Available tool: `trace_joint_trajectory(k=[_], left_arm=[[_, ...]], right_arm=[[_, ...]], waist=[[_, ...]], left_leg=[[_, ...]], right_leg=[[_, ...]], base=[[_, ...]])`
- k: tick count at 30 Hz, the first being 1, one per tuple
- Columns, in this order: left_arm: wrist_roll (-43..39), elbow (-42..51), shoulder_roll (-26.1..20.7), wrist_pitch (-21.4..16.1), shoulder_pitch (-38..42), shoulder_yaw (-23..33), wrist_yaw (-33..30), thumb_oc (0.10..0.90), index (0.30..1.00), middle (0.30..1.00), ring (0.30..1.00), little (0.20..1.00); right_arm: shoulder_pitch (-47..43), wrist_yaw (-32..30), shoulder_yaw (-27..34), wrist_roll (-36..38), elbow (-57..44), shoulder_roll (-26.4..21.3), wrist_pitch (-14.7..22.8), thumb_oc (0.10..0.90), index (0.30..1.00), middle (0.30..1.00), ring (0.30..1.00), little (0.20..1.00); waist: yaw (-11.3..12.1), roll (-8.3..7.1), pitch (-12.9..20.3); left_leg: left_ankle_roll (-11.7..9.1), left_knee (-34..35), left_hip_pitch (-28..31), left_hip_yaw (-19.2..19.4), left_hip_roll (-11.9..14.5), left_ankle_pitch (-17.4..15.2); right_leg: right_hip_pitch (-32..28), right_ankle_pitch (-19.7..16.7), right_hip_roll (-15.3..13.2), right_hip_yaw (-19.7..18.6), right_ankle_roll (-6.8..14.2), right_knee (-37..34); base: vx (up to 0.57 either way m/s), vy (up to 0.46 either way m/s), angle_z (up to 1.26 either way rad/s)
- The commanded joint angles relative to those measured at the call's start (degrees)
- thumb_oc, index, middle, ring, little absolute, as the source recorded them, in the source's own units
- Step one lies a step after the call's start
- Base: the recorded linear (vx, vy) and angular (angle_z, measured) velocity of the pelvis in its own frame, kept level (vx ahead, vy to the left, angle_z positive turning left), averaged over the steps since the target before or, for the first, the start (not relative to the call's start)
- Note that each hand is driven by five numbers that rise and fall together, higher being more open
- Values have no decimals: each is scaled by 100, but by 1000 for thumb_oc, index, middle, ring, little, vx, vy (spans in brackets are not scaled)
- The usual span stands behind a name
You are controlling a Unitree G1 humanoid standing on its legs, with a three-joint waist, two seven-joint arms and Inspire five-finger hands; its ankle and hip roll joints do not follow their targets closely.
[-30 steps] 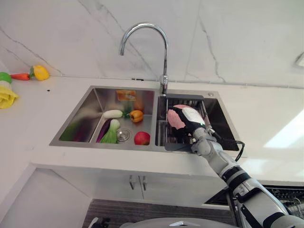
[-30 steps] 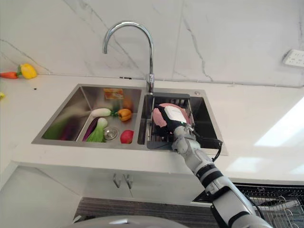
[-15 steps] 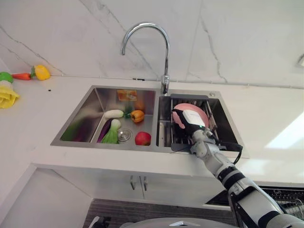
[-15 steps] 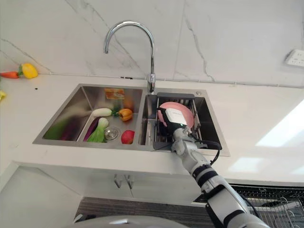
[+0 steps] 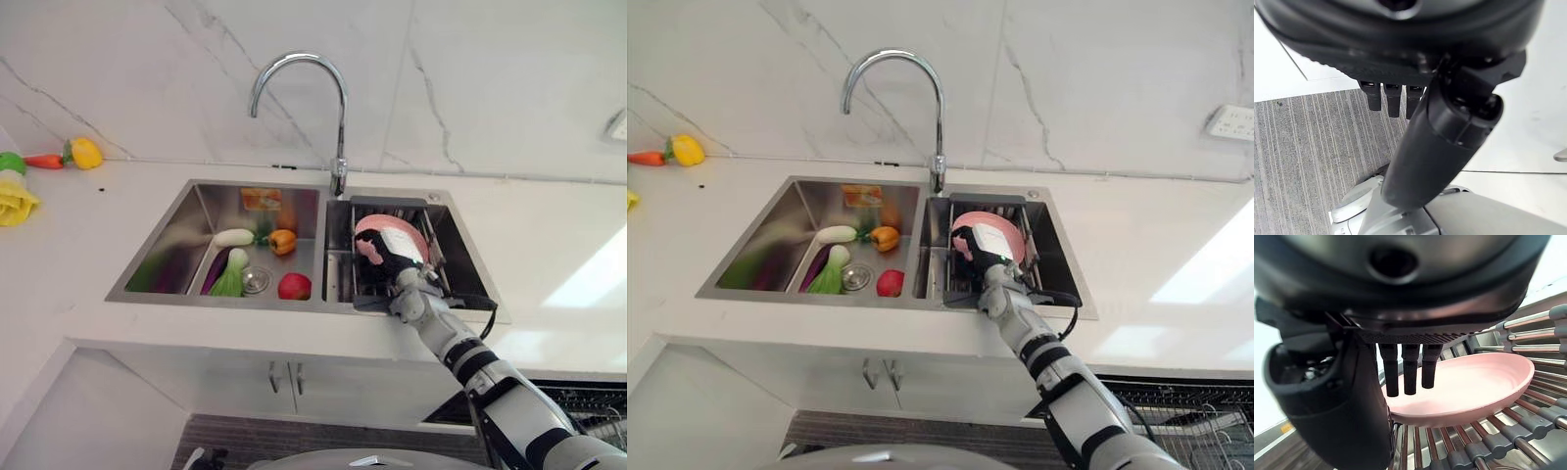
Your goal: Place the dishes in the dishwasher.
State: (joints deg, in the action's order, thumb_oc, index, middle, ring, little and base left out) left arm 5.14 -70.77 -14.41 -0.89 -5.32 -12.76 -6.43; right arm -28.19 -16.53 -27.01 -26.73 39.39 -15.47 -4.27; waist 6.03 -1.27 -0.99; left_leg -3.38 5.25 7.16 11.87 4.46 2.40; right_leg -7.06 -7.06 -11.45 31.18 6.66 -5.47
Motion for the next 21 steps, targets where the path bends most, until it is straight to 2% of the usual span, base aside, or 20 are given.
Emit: trace_joint_trajectory(k=[1,11,14,16,21], left_arm=[[58,-239,133,-140,430,-380,-35,800,900,900,900,900],[165,-256,122,-113,386,-333,-24,800,900,900,900,900],[229,-263,143,-100,383,-295,-27,800,900,900,900,900],[229,-263,142,-100,382,-296,-28,800,900,900,900,900],[269,-239,137,-86,445,-294,-3,800,900,900,900,900]], right_arm=[[-463,-210,250,90,648,-297,-252,400,300,300,300,300],[-292,-249,576,166,-52,-594,-269,400,300,300,300,300],[-120,-398,999,272,-867,-863,-196,400,300,300,300,300],[-118,-397,1001,272,-869,-864,-197,400,300,300,300,300],[257,-329,1408,1641,-1712,-788,335,400,300,300,300,300]], waist=[[11,20,39],[-82,33,42],[-166,52,36],[-164,52,36],[-206,32,45]], left_leg=[[94,-163,-133,107,-50,-365],[97,-154,-70,180,-48,-395],[119,-143,-7,261,-59,-421],[119,-143,-7,263,-59,-421],[126,-126,32,301,-60,-425]], right_leg=[[38,302,-278,-194,237,111],[41,276,-290,-259,246,109],[64,248,-300,-341,259,110],[64,248,-300,-343,259,110],[87,235,-290,-403,252,101]], base=[[0,0,0],[0,1,-1],[-1,9,-10],[2,1,-6],[0,-5,-18]])
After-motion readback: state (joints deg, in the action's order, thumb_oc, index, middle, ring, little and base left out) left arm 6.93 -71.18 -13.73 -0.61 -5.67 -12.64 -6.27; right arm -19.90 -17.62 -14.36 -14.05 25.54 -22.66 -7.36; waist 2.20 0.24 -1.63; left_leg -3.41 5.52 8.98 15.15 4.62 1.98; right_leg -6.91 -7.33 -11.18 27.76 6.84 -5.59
